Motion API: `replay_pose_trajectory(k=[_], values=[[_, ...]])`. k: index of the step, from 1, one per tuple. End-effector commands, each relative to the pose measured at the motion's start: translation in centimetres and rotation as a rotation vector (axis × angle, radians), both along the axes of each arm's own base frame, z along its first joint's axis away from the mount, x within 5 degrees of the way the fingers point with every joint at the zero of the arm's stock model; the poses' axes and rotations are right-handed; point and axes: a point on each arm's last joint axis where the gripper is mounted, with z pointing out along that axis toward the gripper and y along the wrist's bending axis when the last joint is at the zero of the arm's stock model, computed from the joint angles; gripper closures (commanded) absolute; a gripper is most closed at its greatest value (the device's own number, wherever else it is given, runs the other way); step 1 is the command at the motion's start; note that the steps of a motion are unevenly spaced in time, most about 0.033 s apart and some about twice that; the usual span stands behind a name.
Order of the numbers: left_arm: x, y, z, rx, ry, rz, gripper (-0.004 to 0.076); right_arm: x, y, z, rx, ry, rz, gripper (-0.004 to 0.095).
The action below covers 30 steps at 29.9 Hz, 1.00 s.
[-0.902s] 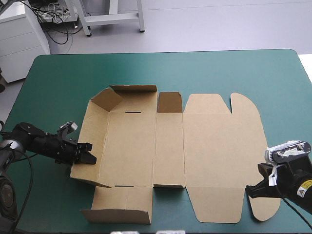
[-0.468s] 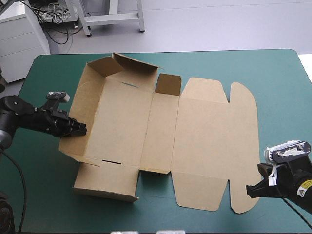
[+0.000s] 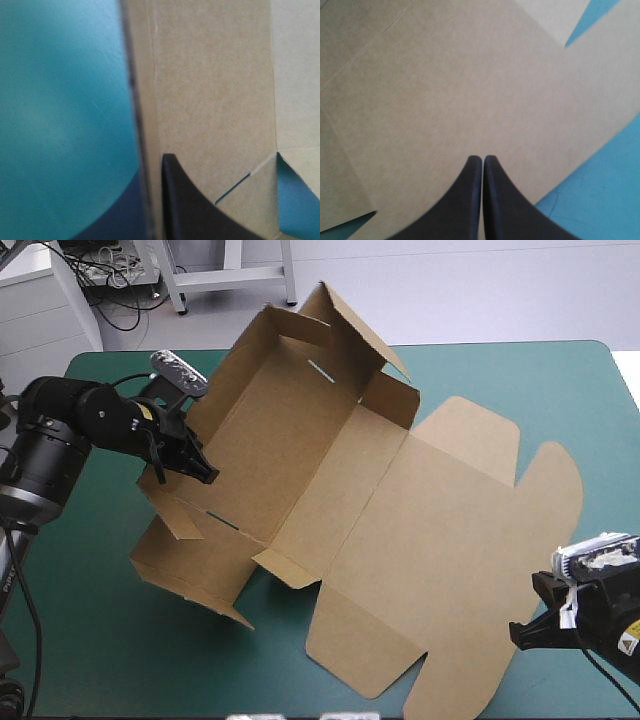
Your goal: Fold the box
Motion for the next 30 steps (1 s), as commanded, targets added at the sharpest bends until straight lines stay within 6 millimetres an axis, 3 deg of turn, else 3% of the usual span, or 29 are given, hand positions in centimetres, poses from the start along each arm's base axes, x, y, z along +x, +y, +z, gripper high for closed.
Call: replay_pose_trajectory(k=[1, 9, 17, 23, 30], values=[[-0.6, -1.7, 2.3, 0.079, -0.198, -0.058, 0.0755, -0.3, -0.2, 1.3, 0.037, -0.106, -0.029, 0.0912], [-0.1, -6.9, 1.4, 0.323, -0.383, -0.189, 0.0756, -1.4, -0.4, 1.4, 0.063, -0.117, -0.041, 0.0912], [-2.2, -11.8, 1.2, 0.487, -0.596, -0.298, 0.0756, -1.4, -0.4, 1.4, 0.075, -0.111, -0.050, 0.0912], [-4.0, -14.3, 0.9, 0.554, -0.757, -0.334, 0.0756, -1.4, -0.4, 1.4, 0.076, -0.112, -0.050, 0.0912], [-4.6, -15.4, -0.5, 0.661, -0.956, -0.335, 0.0756, -1.4, -0.5, 1.5, 0.074, -0.124, -0.056, 0.0912]])
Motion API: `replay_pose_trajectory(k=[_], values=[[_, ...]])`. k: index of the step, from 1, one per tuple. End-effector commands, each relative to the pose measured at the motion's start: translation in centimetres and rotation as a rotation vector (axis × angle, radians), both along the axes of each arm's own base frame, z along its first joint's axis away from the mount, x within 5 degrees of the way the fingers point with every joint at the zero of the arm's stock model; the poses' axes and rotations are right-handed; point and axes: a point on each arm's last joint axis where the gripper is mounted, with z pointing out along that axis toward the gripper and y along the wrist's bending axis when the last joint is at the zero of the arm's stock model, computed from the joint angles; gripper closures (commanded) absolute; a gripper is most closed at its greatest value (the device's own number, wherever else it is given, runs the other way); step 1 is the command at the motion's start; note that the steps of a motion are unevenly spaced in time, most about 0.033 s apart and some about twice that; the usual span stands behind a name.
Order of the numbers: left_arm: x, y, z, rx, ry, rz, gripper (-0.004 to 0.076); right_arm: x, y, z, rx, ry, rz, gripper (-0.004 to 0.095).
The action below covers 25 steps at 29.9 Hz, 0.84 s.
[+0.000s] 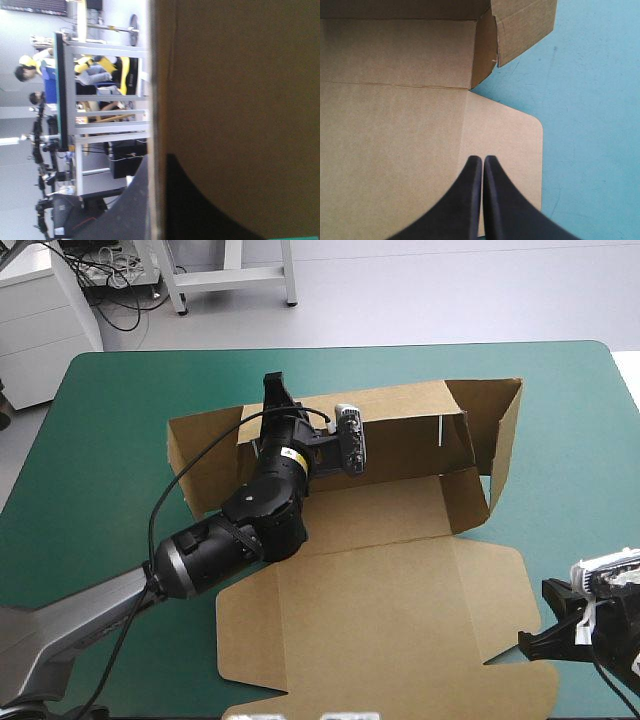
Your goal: Fold the box
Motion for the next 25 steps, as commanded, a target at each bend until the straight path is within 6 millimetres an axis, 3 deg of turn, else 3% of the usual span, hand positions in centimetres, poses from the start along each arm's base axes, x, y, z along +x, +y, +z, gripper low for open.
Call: replay_pose_trajectory(k=[1, 16, 25], values=[[-0.5, 0.6, 2.1, -0.011, -0.188, -0.034, 0.0756, 0.3, -0.1, 1.2, 0.017, -0.087, -0.014, 0.0912], [1.8, 2.6, -0.8, 0.020, -0.221, -0.028, 0.0755, 0.2, -0.1, 1.2, 0.030, -0.080, -0.023, 0.0912], [1.6, 3.2, -2.1, -0.137, -0.079, 0.063, 0.0756, 0.2, 0.0, 1.2, 0.052, -0.073, -0.035, 0.0912]])
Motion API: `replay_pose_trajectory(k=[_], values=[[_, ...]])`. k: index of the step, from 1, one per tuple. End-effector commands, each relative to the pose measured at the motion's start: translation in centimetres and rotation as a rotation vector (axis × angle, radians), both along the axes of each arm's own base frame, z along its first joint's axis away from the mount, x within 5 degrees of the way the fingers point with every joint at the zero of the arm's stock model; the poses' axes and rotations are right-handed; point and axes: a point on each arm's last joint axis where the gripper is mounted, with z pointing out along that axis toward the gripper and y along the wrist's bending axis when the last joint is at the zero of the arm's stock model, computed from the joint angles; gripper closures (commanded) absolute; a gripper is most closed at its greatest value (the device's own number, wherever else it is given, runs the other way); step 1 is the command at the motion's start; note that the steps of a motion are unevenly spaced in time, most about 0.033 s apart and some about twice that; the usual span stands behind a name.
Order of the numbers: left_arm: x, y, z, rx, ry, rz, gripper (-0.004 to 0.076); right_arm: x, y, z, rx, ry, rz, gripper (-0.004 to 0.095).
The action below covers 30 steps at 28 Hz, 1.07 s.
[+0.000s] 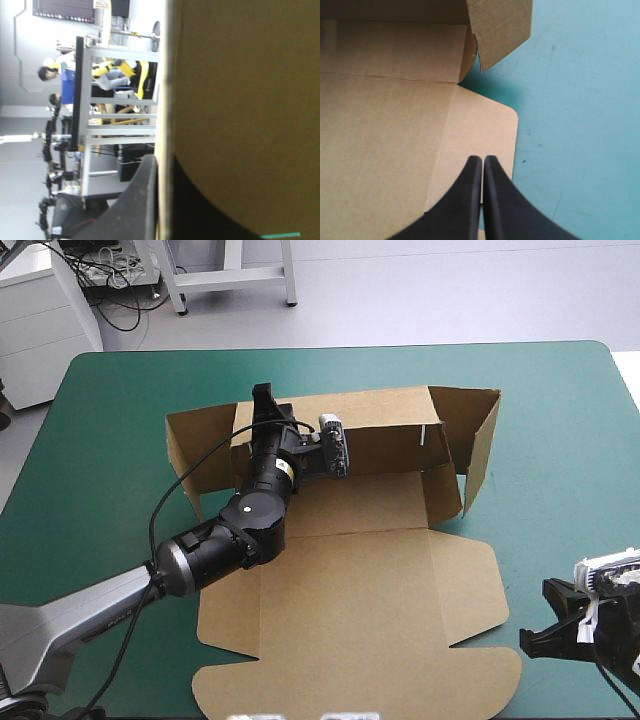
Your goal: Fold the box
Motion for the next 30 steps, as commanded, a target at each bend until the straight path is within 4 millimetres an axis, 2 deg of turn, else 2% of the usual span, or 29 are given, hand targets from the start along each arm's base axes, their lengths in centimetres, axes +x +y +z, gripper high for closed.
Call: replay_pose_trajectory(k=[1, 6, 15, 19, 23, 26, 27, 28, 29, 30], values=[[-0.7, 1.2, 1.6, -0.098, -0.017, 0.055, 0.0756, 0.2, 0.0, 1.1, 0.030, -0.075, -0.014, 0.0912], [-2.1, 0.8, -0.9, -0.037, -0.024, 0.042, 0.0756, 0.3, 0.0, 1.2, 0.032, -0.083, -0.014, 0.0912], [-3.4, 0.2, -2.5, -0.031, -0.039, 0.015, 0.0756, 0.5, 0.0, 1.8, 0.051, -0.145, -0.022, 0.0912], [-3.5, 0.2, -2.7, -0.036, -0.042, 0.011, 0.0756, 0.8, 0.1, 3.0, 0.051, -0.157, -0.022, 0.0912], [-3.5, -0.1, -2.7, -0.038, -0.035, -0.019, 0.0756, 1.4, 0.0, 5.4, 0.030, -0.186, -0.037, 0.0875], [-3.5, -0.2, -2.8, -0.042, -0.030, -0.036, 0.0756, 2.3, -0.2, 7.0, -0.011, -0.191, -0.067, 0.0734], [-3.5, -0.3, -2.8, -0.039, -0.034, -0.041, 0.0756, 3.3, -0.2, 7.9, -0.035, -0.182, -0.082, 0.0558], [-3.5, -0.3, -2.7, -0.037, -0.038, -0.045, 0.0756, 3.8, -0.2, 8.3, -0.038, -0.181, -0.083, 0.0437], [-3.5, -0.4, -2.7, -0.033, -0.044, -0.052, 0.0756, 4.7, 0.0, 9.1, -0.037, -0.185, -0.083, 0.0203], [-3.5, -0.4, -2.7, -0.033, -0.044, -0.052, 0.0756, 5.2, 0.1, 9.4, -0.036, -0.184, -0.084, 0.0094]])
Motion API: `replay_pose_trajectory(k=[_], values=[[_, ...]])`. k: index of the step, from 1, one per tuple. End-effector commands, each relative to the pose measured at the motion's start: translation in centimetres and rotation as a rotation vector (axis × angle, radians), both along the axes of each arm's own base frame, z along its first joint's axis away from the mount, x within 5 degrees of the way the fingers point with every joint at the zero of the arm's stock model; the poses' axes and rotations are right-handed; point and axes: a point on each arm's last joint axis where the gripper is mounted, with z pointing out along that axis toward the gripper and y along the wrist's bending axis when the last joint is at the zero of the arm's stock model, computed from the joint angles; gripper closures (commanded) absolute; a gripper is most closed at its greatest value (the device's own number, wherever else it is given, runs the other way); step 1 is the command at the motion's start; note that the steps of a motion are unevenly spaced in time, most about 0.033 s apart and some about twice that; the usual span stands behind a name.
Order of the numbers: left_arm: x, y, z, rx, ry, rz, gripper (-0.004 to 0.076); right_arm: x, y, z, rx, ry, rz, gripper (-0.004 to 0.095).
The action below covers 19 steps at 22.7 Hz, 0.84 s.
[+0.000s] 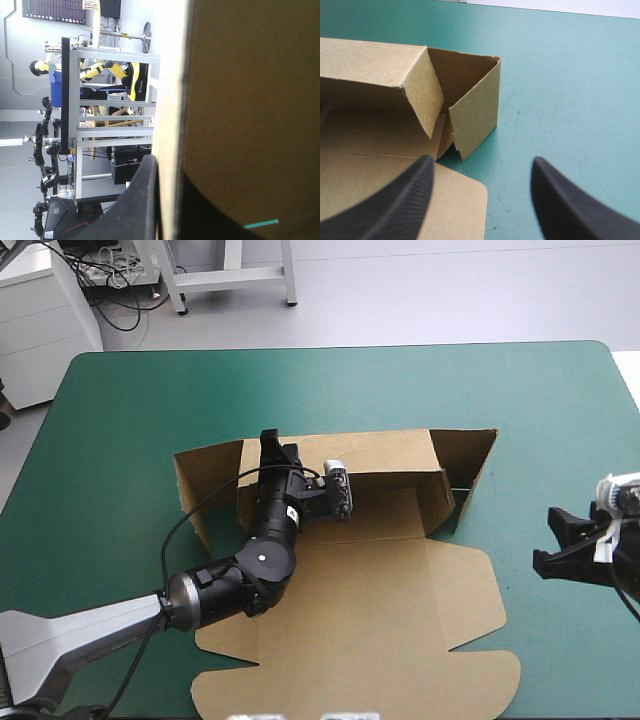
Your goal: Fold the box
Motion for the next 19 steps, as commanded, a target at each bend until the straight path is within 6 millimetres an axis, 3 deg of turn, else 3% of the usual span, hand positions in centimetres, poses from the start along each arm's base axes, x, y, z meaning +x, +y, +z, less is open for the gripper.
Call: replay_pose_trajectory(k=[1, 5, 10, 15, 19], values=[[-0.4, 0.1, 2.3, -0.054, -0.066, -0.028, 0.0756, 2.3, 0.3, 2.6, 0.002, -0.073, -0.017, -0.0029], [-0.4, 0.1, 2.2, -0.055, -0.063, -0.027, 0.0756, 5.4, 0.6, 4.2, -0.024, -0.088, -0.047, -0.0015], [-0.5, 0.2, 1.7, -0.034, -0.062, -0.043, 0.0756, 11.1, 1.8, 5.8, -0.036, -0.062, -0.051, -0.0016], [-0.6, 0.6, 0.8, -0.021, -0.066, -0.023, 0.0756, 15.1, 2.8, 6.2, -0.047, -0.018, -0.045, -0.0016], [-0.7, 0.8, 1.6, -0.060, -0.102, -0.018, 0.0755, 18.5, 3.4, 5.9, -0.040, 0.031, -0.028, -0.0016]])
